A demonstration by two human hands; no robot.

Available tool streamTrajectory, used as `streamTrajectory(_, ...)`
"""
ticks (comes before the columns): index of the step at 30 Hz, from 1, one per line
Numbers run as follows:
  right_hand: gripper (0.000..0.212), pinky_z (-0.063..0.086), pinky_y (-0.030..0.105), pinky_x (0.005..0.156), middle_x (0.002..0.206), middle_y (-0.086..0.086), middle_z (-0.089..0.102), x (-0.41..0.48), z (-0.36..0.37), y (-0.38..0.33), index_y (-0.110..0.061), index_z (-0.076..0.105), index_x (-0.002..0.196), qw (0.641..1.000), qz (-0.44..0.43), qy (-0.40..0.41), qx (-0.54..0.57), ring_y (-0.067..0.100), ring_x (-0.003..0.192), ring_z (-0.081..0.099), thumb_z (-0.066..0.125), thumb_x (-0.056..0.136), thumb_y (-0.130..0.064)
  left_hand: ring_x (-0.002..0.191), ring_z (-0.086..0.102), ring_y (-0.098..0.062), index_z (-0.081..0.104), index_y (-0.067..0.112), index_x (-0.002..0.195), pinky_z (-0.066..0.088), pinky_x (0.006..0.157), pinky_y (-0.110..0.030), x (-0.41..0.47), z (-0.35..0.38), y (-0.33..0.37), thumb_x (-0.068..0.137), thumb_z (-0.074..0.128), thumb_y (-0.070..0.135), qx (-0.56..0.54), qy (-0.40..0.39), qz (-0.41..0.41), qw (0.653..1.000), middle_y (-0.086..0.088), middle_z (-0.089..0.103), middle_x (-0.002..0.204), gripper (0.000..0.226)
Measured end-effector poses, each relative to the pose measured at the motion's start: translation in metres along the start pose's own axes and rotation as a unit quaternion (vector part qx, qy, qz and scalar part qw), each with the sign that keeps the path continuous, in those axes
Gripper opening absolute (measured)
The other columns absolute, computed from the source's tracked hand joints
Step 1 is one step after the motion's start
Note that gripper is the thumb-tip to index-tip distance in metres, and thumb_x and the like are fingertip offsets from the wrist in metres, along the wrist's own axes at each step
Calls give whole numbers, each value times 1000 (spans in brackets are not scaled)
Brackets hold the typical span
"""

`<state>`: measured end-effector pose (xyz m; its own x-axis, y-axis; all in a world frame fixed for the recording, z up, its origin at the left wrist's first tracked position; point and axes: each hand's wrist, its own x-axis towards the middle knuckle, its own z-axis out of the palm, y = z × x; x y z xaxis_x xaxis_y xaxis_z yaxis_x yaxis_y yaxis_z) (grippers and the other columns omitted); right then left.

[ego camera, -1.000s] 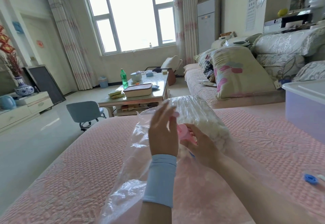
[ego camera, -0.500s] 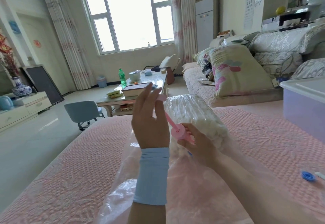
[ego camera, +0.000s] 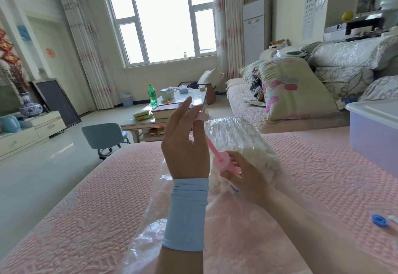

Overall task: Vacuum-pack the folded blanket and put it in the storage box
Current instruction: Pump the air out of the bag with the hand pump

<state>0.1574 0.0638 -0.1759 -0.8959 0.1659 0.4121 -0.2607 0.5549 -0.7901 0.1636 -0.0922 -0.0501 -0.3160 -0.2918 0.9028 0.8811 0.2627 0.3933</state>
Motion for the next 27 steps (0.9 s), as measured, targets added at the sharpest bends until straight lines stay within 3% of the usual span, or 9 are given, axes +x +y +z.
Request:
streamTrajectory(2, 46, 52, 40, 92, 108, -28, 62, 0, 2, 0, -62, 47, 120, 1000, -1, 0, -4, -2, 102, 58, 60, 75, -59, 114, 59, -9, 74, 16, 104, 44, 95, -14, -6, 2, -3, 89, 62, 4, 14, -8, -10, 1000, 2, 65, 122, 22)
streamTrajectory(4, 47, 52, 41, 92, 107, -28, 63, 0, 3, 0, -61, 47, 120, 1000, 0, 5, 0, -2, 101, 59, 59, 75, -59, 115, 59, -11, 73, 15, 104, 42, 97, -11, -21, 3, -14, 90, 62, 3, 41, -98, -47, 993, 0, 64, 124, 22)
streamTrajectory(7, 48, 53, 44, 93, 108, -20, 67, 0, 2, 1, -56, 47, 122, 1000, -3, 3, 7, 3, 103, 61, 60, 76, -60, 109, 62, -16, 76, 14, 101, 50, 98, -27, -46, 5, -31, 86, 61, -3, 28, -293, -176, 939, -1, 65, 122, 27)
streamTrajectory(9, 46, 53, 44, 93, 108, -21, 66, -2, 2, 1, -58, 46, 122, 1000, -6, -1, 0, 1, 105, 61, 59, 77, -61, 103, 63, -17, 77, 13, 98, 52, 94, -37, -52, 6, -32, 84, 60, -3, 32, -339, -221, 914, -1, 66, 118, 26)
streamTrajectory(12, 44, 53, 44, 91, 107, -24, 65, -1, 3, 0, -59, 47, 120, 1000, -6, 15, -7, 0, 103, 61, 60, 78, -61, 100, 63, -9, 76, 16, 100, 51, 96, -32, -38, 3, -24, 86, 64, 3, 52, -303, -158, 938, 0, 69, 116, 22)
streamTrajectory(17, 46, 52, 40, 94, 111, -29, 62, 2, 2, 3, -63, 46, 120, 1000, 1, 10, -12, -4, 105, 58, 60, 77, -59, 108, 58, 2, 74, 15, 103, 46, 92, -13, 2, 0, -5, 90, 61, 10, 26, -61, -22, 998, 2, 67, 119, 19)
streamTrajectory(19, 46, 51, 38, 93, 111, -28, 62, 2, 2, 3, -64, 44, 120, 1000, 2, 6, -13, -5, 104, 58, 59, 77, -60, 113, 56, 1, 73, 15, 103, 39, 95, -7, -2, 3, -6, 91, 59, 10, 40, -35, -13, 999, 1, 65, 122, 19)
streamTrajectory(24, 41, 49, 25, 84, 107, -31, 63, -1, 1, -2, -66, 44, 115, 1000, 4, 11, 0, -8, 101, 59, 61, 79, -56, 111, 61, -17, 74, 15, 104, 49, 98, -29, -51, 8, -27, 89, 61, 2, 56, -297, -165, 939, -1, 65, 122, 24)
streamTrajectory(27, 41, 47, 23, 82, 107, -33, 61, -3, 0, -6, -65, 44, 115, 1000, 5, 11, 3, -9, 101, 58, 60, 78, -58, 101, 64, -15, 76, 16, 101, 51, 93, -30, -49, 8, -26, 88, 62, 6, 72, -329, -173, 926, 3, 68, 114, 22)
